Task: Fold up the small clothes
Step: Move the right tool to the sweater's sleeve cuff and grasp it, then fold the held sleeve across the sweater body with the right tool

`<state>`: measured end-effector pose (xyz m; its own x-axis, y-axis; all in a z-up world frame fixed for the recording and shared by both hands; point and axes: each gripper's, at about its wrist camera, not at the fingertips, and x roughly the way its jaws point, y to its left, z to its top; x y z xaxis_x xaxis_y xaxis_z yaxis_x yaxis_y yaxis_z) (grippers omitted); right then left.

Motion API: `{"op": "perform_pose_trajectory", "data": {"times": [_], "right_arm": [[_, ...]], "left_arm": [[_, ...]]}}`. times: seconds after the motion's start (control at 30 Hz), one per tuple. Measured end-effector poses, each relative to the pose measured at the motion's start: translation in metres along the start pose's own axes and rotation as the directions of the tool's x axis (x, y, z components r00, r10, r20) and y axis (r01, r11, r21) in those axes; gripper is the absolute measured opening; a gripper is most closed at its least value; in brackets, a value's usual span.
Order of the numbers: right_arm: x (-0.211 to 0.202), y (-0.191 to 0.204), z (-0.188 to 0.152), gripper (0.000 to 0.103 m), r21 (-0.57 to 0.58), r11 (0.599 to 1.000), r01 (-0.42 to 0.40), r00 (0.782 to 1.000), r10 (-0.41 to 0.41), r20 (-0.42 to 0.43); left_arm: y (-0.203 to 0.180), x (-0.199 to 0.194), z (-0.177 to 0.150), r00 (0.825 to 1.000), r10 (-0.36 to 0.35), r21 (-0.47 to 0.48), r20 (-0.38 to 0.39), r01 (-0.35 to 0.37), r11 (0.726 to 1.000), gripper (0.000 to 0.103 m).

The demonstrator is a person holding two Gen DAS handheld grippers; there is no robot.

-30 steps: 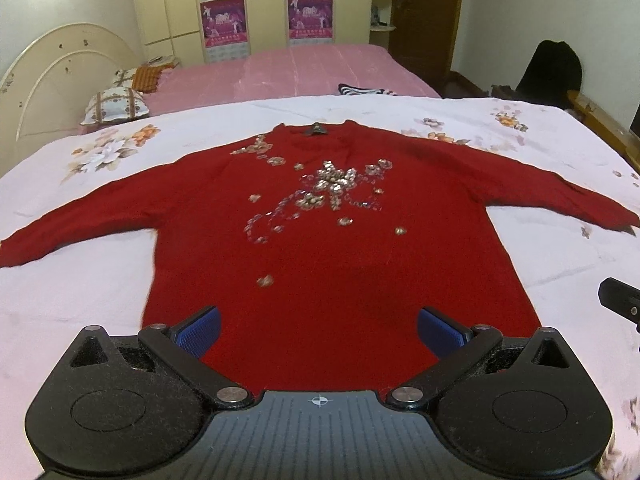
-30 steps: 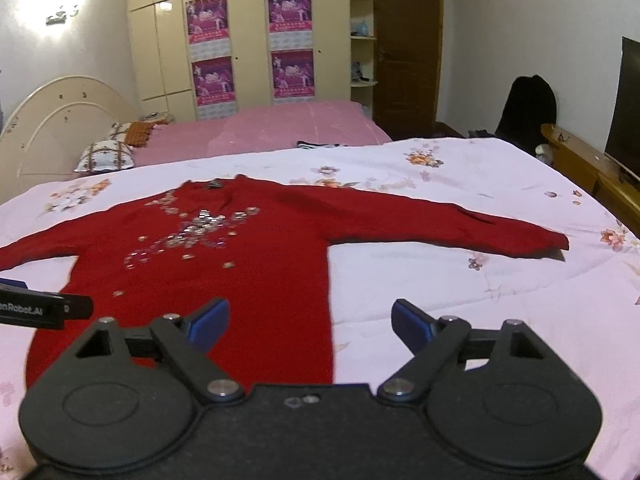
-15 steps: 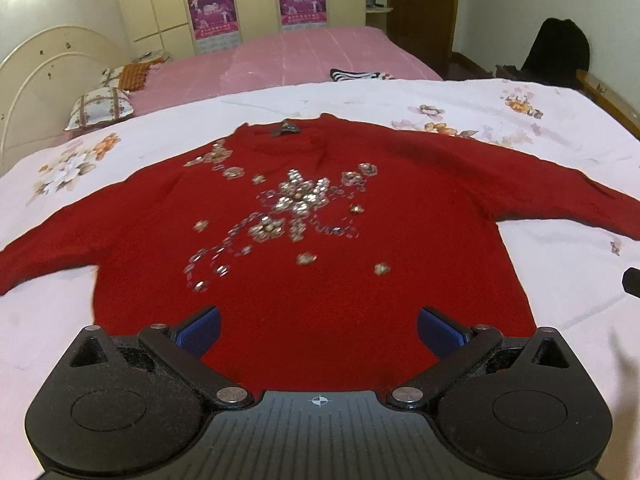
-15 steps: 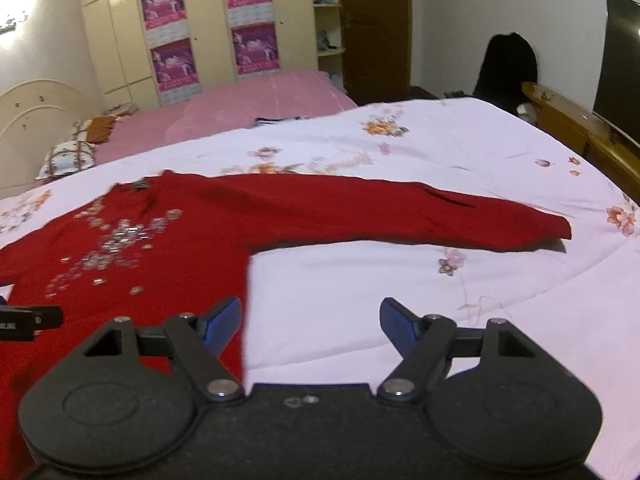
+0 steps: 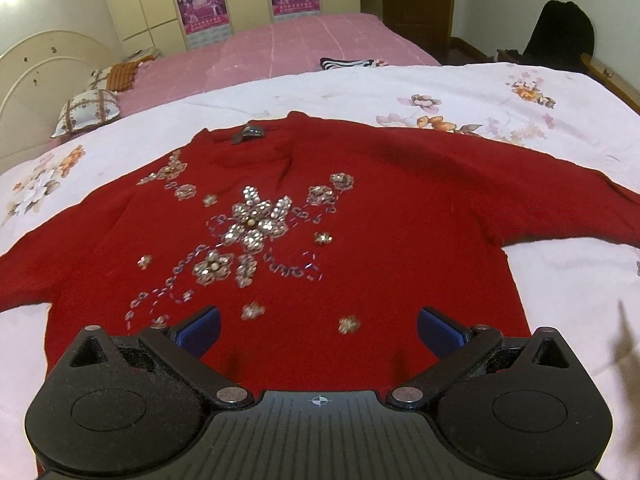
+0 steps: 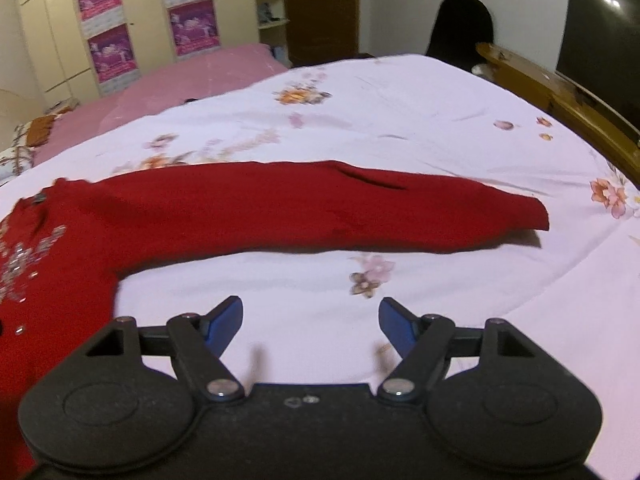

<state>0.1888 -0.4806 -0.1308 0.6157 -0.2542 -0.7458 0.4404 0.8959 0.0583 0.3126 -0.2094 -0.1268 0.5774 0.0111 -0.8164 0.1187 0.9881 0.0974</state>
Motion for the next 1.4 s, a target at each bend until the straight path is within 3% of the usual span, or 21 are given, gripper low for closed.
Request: {"op": "perform_pose_trajectory", "data": {"times": [0.4,0.9,0.93,1.07,1.13,1.17,1.2,1.27,1.33,1.37,1.4], "right_arm": [[0.041,-0.048,0.014,0.073,0.103,0.994,0.048,0.998,-0.043,-0.047],[0.067,-0.096,0.033,0.071,0.259,0.956,0.138,0.99,-0.139,-0.015],[0.068,-0.098,0.034,0.069,0.264,0.953,0.149,0.988,-0.151,-0.011],[0.072,-0.107,0.039,0.035,0.3,0.941,0.157,0.985,-0.17,0.018],[0.074,-0.109,0.04,0.026,0.308,0.939,0.151,0.985,-0.168,0.029],[0.074,-0.108,0.041,0.014,0.306,0.941,0.144,0.986,-0.164,0.039],[0.074,-0.108,0.042,0.01,0.301,0.944,0.135,0.987,-0.156,0.047],[0.075,-0.104,0.043,0.01,0.277,0.951,0.136,0.987,-0.155,0.047],[0.07,-0.105,0.039,0.017,0.278,0.953,0.124,0.99,-0.136,0.025],[0.069,-0.106,0.037,0.031,0.293,0.949,0.119,0.991,-0.131,0.022],[0.068,-0.108,0.034,0.034,0.301,0.946,0.124,0.99,-0.137,0.021]], "left_arm": [[-0.009,0.024,0.01,1.0,0.017,0.003,-0.025,-0.017,1.0,0.103],[0.004,0.037,0.014,0.999,0.023,-0.002,-0.039,-0.024,1.0,0.103],[0.006,0.039,0.014,0.999,0.024,-0.005,-0.044,-0.025,1.0,0.103],[0.014,0.043,0.013,0.998,0.024,-0.022,-0.052,-0.025,0.999,0.103],[0.019,0.043,0.013,0.999,0.016,-0.033,-0.05,-0.018,0.999,0.103],[0.022,0.043,0.013,0.999,0.011,-0.039,-0.047,-0.013,0.999,0.103],[0.024,0.044,0.014,0.999,0.008,-0.046,-0.048,-0.01,0.999,0.103],[0.029,0.044,0.014,0.999,0.006,-0.054,-0.049,-0.009,0.998,0.103],[0.034,0.043,0.013,0.999,0.01,-0.056,-0.05,-0.012,0.998,0.103],[0.036,0.044,0.012,0.999,0.012,-0.056,-0.051,-0.015,0.998,0.103],[0.037,0.045,0.012,0.998,0.014,-0.057,-0.053,-0.017,0.998,0.103]]}}
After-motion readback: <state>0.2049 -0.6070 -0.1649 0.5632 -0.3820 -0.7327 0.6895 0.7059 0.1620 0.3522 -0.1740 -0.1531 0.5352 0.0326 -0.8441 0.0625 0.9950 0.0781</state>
